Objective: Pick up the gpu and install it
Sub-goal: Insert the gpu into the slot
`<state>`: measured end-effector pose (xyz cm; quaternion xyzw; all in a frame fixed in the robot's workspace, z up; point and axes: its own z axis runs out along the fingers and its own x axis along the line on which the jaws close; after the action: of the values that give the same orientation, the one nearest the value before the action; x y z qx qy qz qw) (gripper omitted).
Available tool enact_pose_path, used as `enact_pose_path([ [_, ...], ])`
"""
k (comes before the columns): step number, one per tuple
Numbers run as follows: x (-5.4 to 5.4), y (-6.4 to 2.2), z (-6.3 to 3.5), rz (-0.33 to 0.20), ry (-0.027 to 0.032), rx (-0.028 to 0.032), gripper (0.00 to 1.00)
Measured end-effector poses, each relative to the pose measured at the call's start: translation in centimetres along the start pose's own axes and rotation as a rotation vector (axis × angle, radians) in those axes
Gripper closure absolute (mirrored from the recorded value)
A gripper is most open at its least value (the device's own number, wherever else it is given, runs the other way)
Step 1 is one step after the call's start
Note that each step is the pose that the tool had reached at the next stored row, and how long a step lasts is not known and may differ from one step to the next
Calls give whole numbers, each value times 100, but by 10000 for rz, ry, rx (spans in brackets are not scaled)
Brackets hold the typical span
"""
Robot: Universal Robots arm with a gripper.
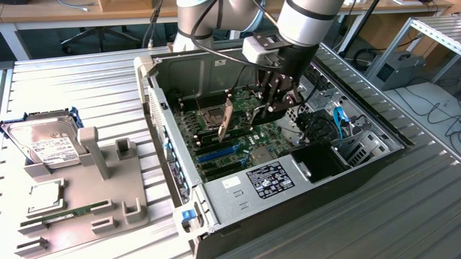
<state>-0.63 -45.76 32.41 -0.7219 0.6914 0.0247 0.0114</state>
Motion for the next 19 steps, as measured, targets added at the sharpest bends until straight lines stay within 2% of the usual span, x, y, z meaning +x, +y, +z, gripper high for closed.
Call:
enact_pose_path([
  [19, 2, -1, 36, 0, 0, 0, 74],
])
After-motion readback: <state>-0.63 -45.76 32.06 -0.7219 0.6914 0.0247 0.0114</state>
